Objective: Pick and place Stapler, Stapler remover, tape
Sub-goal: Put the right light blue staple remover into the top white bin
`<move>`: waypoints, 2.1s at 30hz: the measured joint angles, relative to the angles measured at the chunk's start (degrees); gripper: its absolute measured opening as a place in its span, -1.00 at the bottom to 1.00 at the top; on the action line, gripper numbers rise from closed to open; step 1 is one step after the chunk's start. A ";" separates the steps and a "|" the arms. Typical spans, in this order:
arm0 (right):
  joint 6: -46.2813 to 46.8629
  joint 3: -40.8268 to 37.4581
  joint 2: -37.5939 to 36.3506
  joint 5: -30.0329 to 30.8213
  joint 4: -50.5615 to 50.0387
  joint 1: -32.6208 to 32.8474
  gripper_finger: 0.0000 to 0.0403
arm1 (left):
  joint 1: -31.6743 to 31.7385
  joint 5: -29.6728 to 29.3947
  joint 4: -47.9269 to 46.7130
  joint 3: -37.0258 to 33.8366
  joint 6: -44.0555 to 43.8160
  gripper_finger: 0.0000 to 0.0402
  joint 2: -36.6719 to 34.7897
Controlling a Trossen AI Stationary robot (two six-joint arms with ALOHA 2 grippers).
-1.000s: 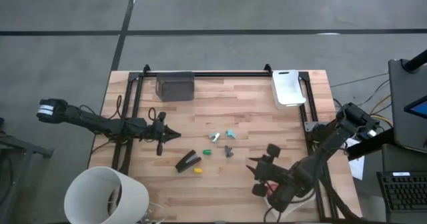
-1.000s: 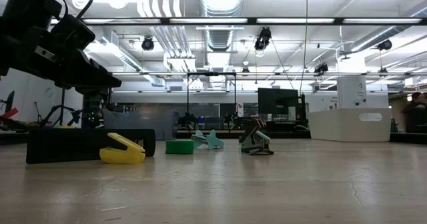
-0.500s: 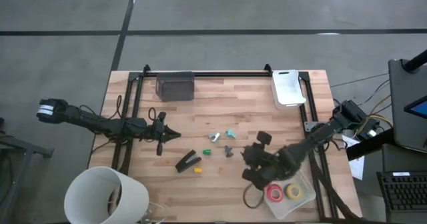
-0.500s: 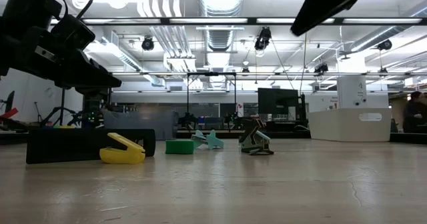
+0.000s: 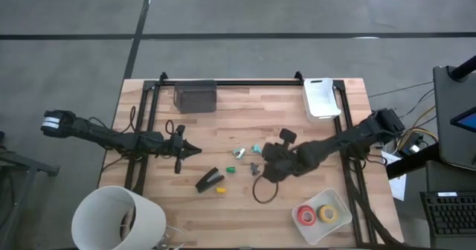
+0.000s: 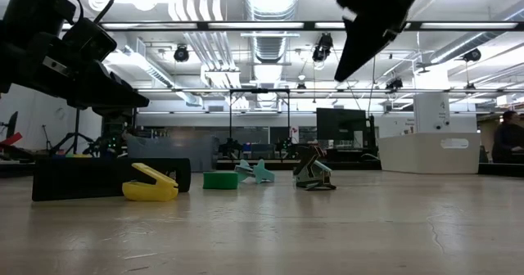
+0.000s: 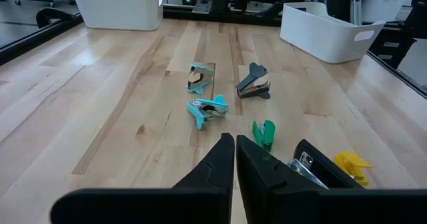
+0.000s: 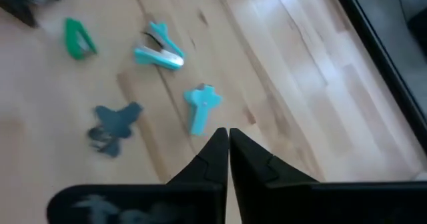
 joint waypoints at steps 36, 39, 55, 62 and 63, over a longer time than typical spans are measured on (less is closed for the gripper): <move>-27.24 -16.18 -7.65 -42.04 29.81 -26.30 -0.96 | 0.00 0.00 -0.45 0.01 0.00 -0.89 0.00; -24.80 -16.90 -8.06 -40.07 30.08 -26.86 -0.96 | -0.02 0.00 -0.49 -0.01 0.00 -0.90 0.00; -22.90 -18.05 -5.57 -44.05 32.57 -28.36 -0.49 | -0.01 0.00 -1.17 0.00 0.00 -0.91 0.00; -17.82 -18.36 -5.17 -44.20 33.74 -28.64 -0.27 | 0.00 0.00 -1.32 0.01 0.00 -0.90 0.00; -17.59 -18.49 -5.14 -44.14 33.67 -28.67 -0.25 | -0.02 0.00 -1.30 -0.01 0.00 -0.90 0.00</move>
